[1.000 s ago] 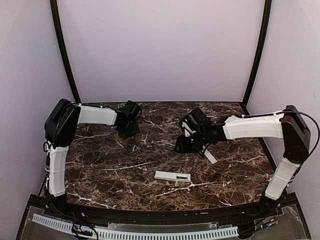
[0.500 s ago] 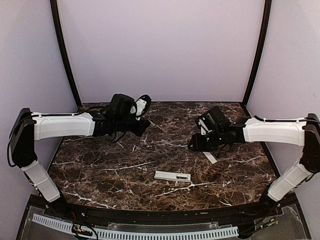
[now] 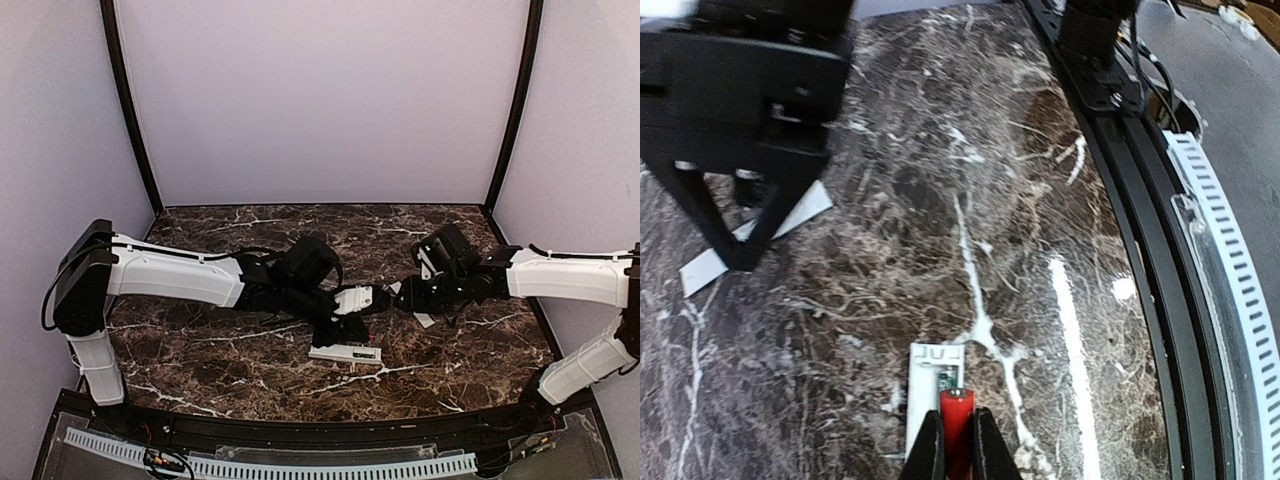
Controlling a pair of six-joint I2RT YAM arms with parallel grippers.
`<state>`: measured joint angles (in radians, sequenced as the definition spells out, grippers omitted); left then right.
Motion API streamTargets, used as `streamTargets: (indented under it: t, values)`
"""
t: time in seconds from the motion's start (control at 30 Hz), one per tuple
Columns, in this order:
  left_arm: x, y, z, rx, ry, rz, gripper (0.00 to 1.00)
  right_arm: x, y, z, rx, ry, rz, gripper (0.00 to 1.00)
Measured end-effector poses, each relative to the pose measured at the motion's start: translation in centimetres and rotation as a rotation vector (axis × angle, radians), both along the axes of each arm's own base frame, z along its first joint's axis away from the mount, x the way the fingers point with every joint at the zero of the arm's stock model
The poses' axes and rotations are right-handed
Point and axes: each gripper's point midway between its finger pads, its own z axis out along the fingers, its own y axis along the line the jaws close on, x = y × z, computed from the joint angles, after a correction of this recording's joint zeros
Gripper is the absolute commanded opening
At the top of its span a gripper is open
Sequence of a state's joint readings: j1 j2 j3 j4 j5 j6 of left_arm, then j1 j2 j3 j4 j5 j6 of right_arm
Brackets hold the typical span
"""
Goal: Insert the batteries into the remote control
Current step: Place the battery in the battery compartment.
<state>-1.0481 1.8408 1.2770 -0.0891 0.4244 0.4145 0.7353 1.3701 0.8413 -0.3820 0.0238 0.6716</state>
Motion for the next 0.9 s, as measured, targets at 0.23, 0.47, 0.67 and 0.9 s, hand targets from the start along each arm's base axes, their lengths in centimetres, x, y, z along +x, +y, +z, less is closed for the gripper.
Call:
streamTargets:
  t: [0.23, 0.47, 0.67, 0.9]
  values:
    - [-1.8, -0.8, -4.2, 0.087, 0.006, -0.109, 0.00, -0.7, -0.7, -0.1, 0.003, -0.003, -0.007, 0.46]
    - [-0.8, -2.1, -6.3, 0.122, -0.036, -0.118, 0.00, -1.0, -1.0, -0.5, -0.003, 0.004, -0.008, 0.46]
    - [0.0, -2.7, -6.4, 0.132, -0.086, -0.131, 0.00, -1.5, -1.5, -0.7, -0.004, 0.005, -0.008, 0.47]
    - [0.3, -2.7, -7.1, 0.159, -0.110, -0.142, 0.00, -1.6, -1.6, -0.6, 0.000, 0.002, -0.008, 0.47]
